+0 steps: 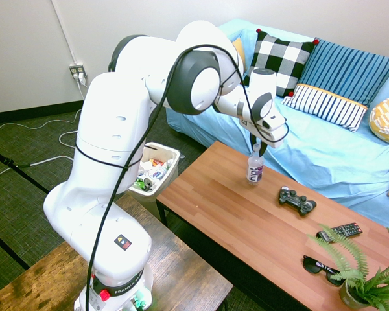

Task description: Throw the bottle in the trash bin

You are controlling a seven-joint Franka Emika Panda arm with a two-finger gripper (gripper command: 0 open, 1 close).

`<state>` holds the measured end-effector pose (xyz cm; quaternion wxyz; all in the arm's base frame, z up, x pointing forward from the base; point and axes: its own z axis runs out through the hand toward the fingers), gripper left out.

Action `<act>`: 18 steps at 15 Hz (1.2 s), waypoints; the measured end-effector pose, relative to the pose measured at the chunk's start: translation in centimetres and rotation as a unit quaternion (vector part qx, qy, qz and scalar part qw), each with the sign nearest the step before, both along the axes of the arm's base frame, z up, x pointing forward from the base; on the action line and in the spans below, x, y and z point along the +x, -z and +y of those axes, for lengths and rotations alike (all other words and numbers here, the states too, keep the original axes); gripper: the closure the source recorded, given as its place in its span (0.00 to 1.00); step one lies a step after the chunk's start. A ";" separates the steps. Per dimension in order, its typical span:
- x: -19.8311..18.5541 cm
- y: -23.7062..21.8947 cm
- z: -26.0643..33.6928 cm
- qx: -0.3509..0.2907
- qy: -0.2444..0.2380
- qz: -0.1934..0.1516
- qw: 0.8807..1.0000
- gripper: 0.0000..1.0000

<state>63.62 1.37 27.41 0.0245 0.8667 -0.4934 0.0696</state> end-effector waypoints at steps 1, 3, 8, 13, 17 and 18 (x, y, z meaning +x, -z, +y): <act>-0.6 -1.9 2.1 0.001 -0.016 -0.012 1.000 1.00; -3.2 -6.1 8.6 -0.003 -0.055 -0.037 0.998 1.00; -13.3 -8.4 28.8 -0.003 -0.152 -0.055 0.987 1.00; -19.3 0.6 41.1 -0.034 -0.215 -0.038 0.975 1.00; -21.0 7.4 45.9 -0.048 -0.229 -0.035 0.972 1.00; -21.1 8.4 46.6 -0.050 -0.229 -0.036 0.971 0.00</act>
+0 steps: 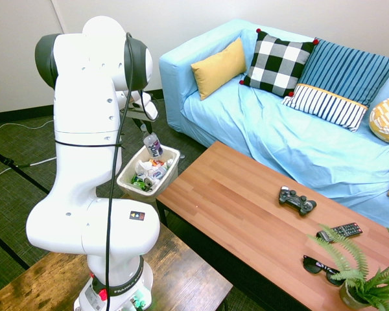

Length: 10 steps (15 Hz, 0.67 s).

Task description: Throw the bottle in the trash bin

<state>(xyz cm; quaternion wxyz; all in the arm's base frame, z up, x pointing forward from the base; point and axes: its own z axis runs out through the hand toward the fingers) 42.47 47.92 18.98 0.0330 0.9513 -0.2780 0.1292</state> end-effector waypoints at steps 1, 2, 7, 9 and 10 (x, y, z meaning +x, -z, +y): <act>0.0 0.8 0.5 -0.003 -0.001 -0.002 1.000 0.00; 0.2 1.3 0.7 -0.005 -0.001 -0.005 1.000 0.00; 0.8 2.6 1.2 -0.010 0.000 -0.011 1.000 0.00; 1.0 2.2 1.5 -0.007 0.002 -0.014 1.000 0.00; 1.1 2.1 1.5 -0.005 0.005 -0.015 1.000 0.00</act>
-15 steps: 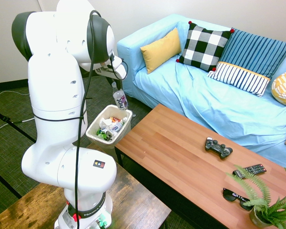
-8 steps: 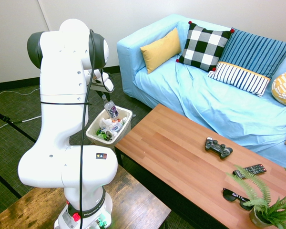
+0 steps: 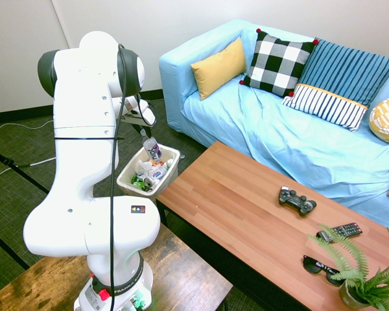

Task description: Throw the bottle in the trash bin

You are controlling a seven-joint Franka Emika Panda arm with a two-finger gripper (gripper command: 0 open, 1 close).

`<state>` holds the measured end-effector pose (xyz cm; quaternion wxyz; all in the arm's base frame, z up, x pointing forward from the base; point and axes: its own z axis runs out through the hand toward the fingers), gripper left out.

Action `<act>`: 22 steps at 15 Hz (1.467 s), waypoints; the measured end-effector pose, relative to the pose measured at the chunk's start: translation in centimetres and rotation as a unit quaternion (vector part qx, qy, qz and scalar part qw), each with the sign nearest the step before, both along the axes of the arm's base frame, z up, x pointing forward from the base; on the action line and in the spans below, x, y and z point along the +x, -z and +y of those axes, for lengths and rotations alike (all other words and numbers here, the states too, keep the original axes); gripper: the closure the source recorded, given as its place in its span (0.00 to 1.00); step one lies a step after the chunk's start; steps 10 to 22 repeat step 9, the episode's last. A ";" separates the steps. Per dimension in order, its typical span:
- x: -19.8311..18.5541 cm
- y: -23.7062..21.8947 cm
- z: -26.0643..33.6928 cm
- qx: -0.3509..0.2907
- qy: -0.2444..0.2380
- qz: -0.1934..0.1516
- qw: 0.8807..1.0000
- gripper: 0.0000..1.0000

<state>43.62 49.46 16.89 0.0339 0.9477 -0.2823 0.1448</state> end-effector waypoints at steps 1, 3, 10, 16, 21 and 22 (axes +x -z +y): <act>0.2 -0.1 0.0 0.002 0.002 -0.001 1.000 0.00; 0.5 -0.4 0.1 0.004 0.004 -0.005 1.000 0.00; 0.7 -0.6 0.1 0.007 0.008 -0.005 1.000 0.00; 0.7 -0.6 0.1 0.007 0.008 -0.005 1.000 0.00; 0.7 -0.6 0.1 0.007 0.008 -0.005 1.000 0.00; 0.7 -0.6 0.1 0.007 0.008 -0.005 1.000 0.00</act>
